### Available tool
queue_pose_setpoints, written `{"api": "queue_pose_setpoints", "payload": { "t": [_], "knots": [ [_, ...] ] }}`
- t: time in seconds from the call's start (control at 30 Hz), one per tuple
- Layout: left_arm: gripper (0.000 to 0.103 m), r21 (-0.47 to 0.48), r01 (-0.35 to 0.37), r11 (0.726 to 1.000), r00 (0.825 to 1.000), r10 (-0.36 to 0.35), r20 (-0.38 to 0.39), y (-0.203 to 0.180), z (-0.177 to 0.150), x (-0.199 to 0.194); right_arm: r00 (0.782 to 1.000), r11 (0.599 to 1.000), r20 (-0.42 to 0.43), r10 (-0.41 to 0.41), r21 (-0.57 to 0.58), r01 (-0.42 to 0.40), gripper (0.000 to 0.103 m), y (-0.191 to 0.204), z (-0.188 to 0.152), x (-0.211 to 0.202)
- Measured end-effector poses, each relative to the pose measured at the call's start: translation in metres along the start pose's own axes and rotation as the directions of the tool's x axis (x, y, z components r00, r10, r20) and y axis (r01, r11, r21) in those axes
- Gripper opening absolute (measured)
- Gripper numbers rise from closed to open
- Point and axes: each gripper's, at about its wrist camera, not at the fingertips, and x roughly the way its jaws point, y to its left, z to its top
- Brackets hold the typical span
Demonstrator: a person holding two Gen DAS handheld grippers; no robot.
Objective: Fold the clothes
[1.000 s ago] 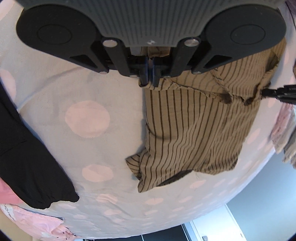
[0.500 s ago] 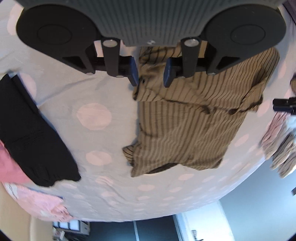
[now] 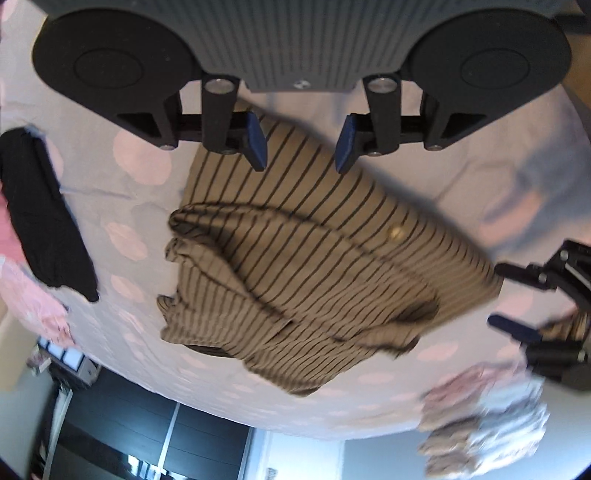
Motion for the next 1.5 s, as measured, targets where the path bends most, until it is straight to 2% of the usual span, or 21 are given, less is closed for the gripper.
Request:
{"api": "queue_pose_setpoints", "payload": {
  "t": [0.07, 0.17, 0.33, 0.47, 0.63, 0.73, 0.8, 0.83, 0.9, 0.93, 0.97, 1.03, 1.07, 1.23, 1.5],
  "knots": [
    [0.047, 0.105, -0.062, 0.993, 0.998, 0.063, -0.007, -0.020, -0.008, 0.003, 0.997, 0.995, -0.025, -0.077, -0.071, 0.075, 0.056, 0.015, -0.008, 0.005],
    [0.047, 0.232, -0.144, 0.962, 0.987, 0.156, -0.033, -0.038, -0.019, 0.015, 0.984, 0.974, -0.055, -0.171, -0.158, 0.160, 0.057, 0.027, -0.017, 0.015],
    [0.047, 0.325, -0.171, 0.930, 0.980, 0.196, -0.045, -0.045, -0.029, 0.034, 0.977, 0.939, -0.044, -0.209, -0.288, 0.188, 0.057, 0.033, -0.027, 0.029],
    [0.047, 0.377, -0.213, 0.901, 0.972, 0.234, -0.010, -0.050, -0.027, 0.049, 0.967, 0.891, 0.003, -0.254, -0.389, 0.235, 0.057, 0.039, -0.028, 0.041],
    [0.047, 0.412, -0.240, 0.879, 0.968, 0.249, 0.032, -0.050, -0.022, 0.065, 0.956, 0.833, 0.050, -0.288, -0.480, 0.276, 0.057, 0.044, -0.028, 0.053],
    [0.043, 0.433, -0.256, 0.864, 0.965, 0.257, 0.058, -0.050, -0.020, 0.075, 0.952, 0.816, 0.064, -0.299, -0.500, 0.290, 0.055, 0.042, -0.024, 0.060],
    [0.043, 0.469, -0.274, 0.840, 0.960, 0.270, 0.077, -0.052, -0.020, 0.077, 0.950, 0.811, 0.075, -0.302, -0.504, 0.298, 0.054, 0.041, -0.022, 0.062],
    [0.043, 0.487, -0.285, 0.825, 0.957, 0.278, 0.088, -0.053, -0.021, 0.078, 0.949, 0.804, 0.086, -0.304, -0.510, 0.304, 0.052, 0.041, -0.022, 0.063],
    [0.039, 0.508, -0.299, 0.808, 0.952, 0.290, 0.098, -0.054, -0.022, 0.080, 0.943, 0.787, 0.106, -0.314, -0.527, 0.321, 0.038, 0.042, -0.023, 0.065],
    [0.031, 0.511, -0.302, 0.805, 0.951, 0.294, 0.098, -0.053, -0.022, 0.081, 0.941, 0.774, 0.115, -0.319, -0.542, 0.329, 0.032, 0.044, -0.023, 0.066],
    [0.026, 0.512, -0.299, 0.805, 0.952, 0.291, 0.097, -0.053, -0.022, 0.082, 0.938, 0.760, 0.124, -0.324, -0.556, 0.336, 0.016, 0.047, -0.024, 0.068],
    [0.009, 0.514, -0.277, 0.812, 0.958, 0.272, 0.087, -0.053, -0.019, 0.082, 0.934, 0.742, 0.137, -0.329, -0.575, 0.346, 0.010, 0.050, -0.024, 0.068],
    [0.007, 0.512, -0.272, 0.815, 0.960, 0.267, 0.086, -0.052, -0.017, 0.081, 0.935, 0.743, 0.137, -0.328, -0.573, 0.345, 0.007, 0.050, -0.022, 0.067],
    [0.003, 0.481, -0.254, 0.839, 0.965, 0.250, 0.074, -0.039, -0.001, 0.069, 0.934, 0.765, 0.140, -0.330, -0.541, 0.351, 0.005, 0.046, -0.009, 0.053],
    [0.002, 0.462, -0.234, 0.855, 0.971, 0.231, 0.065, -0.023, 0.014, 0.030, 0.938, 0.779, 0.157, -0.308, -0.525, 0.343, 0.004, 0.052, 0.014, 0.011]
  ]
}}
